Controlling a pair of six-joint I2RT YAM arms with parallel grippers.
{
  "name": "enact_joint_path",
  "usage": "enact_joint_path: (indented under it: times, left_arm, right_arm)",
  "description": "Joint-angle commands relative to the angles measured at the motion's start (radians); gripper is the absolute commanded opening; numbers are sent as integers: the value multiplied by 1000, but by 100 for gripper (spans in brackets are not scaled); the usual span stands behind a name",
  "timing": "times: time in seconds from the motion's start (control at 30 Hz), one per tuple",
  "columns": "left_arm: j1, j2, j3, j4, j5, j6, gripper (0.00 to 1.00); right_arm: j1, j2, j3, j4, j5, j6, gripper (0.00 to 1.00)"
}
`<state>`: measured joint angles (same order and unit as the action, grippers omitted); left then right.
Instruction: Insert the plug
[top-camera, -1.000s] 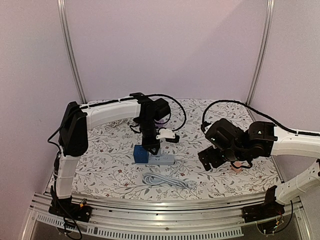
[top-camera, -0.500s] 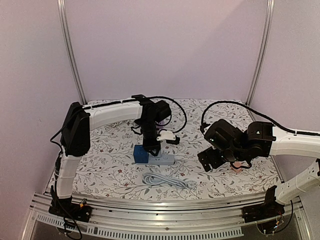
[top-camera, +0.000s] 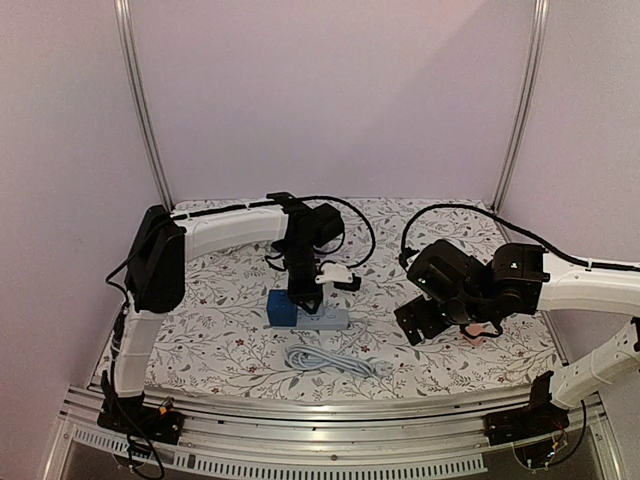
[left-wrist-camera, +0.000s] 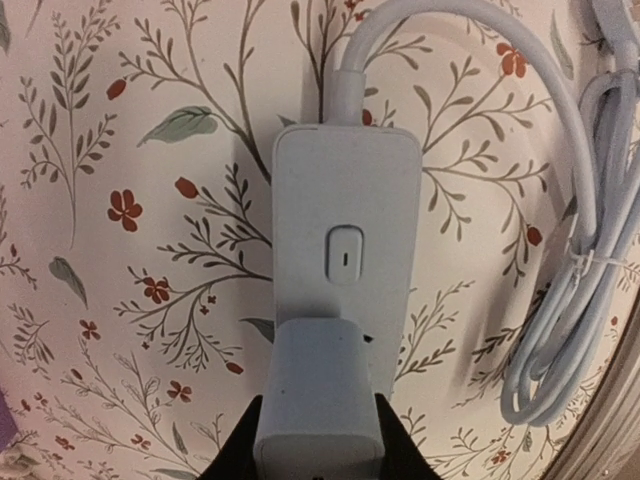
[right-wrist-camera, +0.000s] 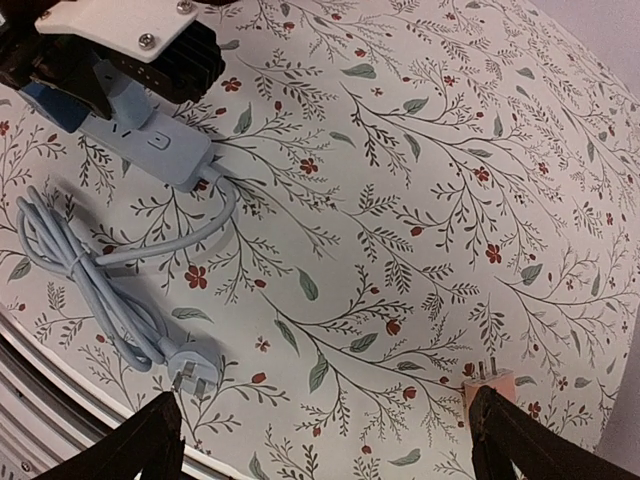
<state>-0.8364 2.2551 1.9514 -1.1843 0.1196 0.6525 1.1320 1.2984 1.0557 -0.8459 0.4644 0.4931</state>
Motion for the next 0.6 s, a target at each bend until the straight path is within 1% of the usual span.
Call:
enact_joint_path:
  times: [0.0, 0.43, 0.57]
  left_arm:
    - [-1, 51, 12, 12, 2, 17, 0]
    - [-10, 56, -3, -3, -58, 39, 0]
    - [-19, 61, -8, 8, -65, 31, 0]
  right_arm:
    - [6, 14, 29, -14, -6, 6, 99]
    - [5, 7, 15, -21, -8, 15, 99]
    - [5, 6, 16, -20, 25, 23, 99]
